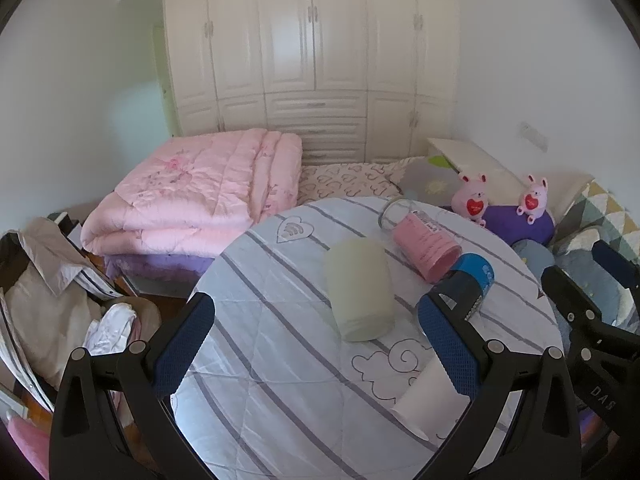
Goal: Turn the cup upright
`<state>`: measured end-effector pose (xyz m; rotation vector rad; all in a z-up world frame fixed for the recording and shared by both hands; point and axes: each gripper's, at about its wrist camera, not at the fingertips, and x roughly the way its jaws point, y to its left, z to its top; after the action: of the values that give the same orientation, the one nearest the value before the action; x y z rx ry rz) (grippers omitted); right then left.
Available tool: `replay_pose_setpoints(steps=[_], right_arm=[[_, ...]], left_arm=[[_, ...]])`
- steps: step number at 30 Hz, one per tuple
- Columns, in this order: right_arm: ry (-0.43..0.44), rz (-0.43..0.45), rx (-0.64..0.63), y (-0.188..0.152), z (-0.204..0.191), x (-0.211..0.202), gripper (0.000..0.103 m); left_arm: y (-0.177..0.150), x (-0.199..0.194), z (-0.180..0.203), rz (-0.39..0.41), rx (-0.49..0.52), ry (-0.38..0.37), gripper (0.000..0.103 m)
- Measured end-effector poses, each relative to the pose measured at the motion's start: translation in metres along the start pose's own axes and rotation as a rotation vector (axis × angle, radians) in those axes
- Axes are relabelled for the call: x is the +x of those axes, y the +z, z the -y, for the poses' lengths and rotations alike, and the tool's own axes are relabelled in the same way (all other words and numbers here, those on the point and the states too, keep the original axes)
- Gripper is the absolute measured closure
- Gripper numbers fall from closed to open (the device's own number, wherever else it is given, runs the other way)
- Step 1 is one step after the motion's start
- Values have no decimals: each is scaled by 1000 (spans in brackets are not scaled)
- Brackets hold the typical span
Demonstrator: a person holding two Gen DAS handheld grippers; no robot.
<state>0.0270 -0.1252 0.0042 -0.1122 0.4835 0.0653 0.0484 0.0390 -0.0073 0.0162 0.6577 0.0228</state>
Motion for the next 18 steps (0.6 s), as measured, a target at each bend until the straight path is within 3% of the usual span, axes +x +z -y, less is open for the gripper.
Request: replay_pose_setpoints(steps=[18], right_arm=[[10,-59,6,9,12,41,18]], left_arm=[[17,43,4,-95,4,-1,0]])
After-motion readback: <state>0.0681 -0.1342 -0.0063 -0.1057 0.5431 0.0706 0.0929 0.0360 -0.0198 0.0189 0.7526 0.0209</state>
